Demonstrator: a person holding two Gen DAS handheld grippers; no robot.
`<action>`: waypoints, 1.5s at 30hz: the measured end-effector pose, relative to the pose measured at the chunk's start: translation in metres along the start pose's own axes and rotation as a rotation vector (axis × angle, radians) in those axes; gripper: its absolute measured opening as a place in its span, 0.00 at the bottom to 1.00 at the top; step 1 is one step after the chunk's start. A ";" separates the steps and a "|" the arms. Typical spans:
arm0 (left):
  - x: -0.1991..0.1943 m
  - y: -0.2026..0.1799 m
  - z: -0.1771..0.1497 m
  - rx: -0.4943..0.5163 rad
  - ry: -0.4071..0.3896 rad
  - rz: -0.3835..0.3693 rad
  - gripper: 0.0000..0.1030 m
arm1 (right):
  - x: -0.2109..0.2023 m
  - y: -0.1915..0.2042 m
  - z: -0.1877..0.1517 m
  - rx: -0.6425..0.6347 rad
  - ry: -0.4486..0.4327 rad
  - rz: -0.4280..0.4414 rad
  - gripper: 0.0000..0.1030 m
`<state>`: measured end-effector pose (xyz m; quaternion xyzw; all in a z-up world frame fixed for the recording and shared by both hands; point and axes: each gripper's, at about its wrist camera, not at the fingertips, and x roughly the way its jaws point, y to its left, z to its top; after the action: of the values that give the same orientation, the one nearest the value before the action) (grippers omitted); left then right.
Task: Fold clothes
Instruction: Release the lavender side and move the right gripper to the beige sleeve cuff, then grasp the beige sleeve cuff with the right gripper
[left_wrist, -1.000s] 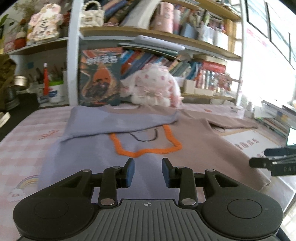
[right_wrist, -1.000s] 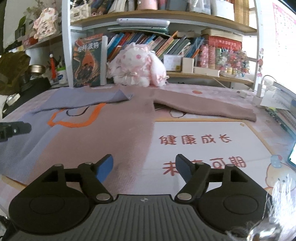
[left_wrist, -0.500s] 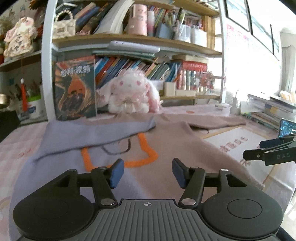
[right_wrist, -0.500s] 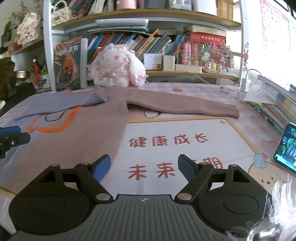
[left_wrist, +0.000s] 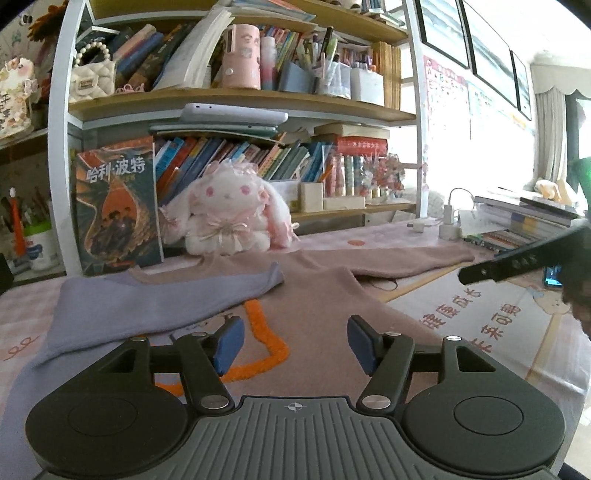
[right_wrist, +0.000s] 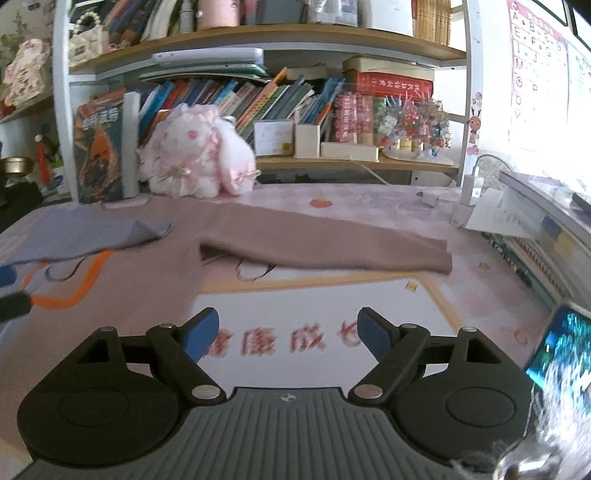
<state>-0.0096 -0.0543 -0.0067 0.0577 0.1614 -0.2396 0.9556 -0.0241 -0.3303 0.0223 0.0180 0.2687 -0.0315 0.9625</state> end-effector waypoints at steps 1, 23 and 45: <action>0.001 0.000 0.000 0.002 0.004 -0.002 0.63 | 0.005 -0.003 0.004 -0.001 0.006 -0.005 0.79; 0.010 -0.005 0.001 0.029 0.059 0.026 0.83 | 0.110 -0.129 0.045 0.431 0.154 -0.108 0.79; 0.015 -0.011 -0.001 0.066 0.090 0.036 0.83 | 0.151 -0.173 0.072 0.574 0.045 -0.212 0.48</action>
<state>-0.0028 -0.0700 -0.0125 0.1026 0.1950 -0.2247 0.9492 0.1297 -0.5140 0.0026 0.2617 0.2703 -0.2059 0.9034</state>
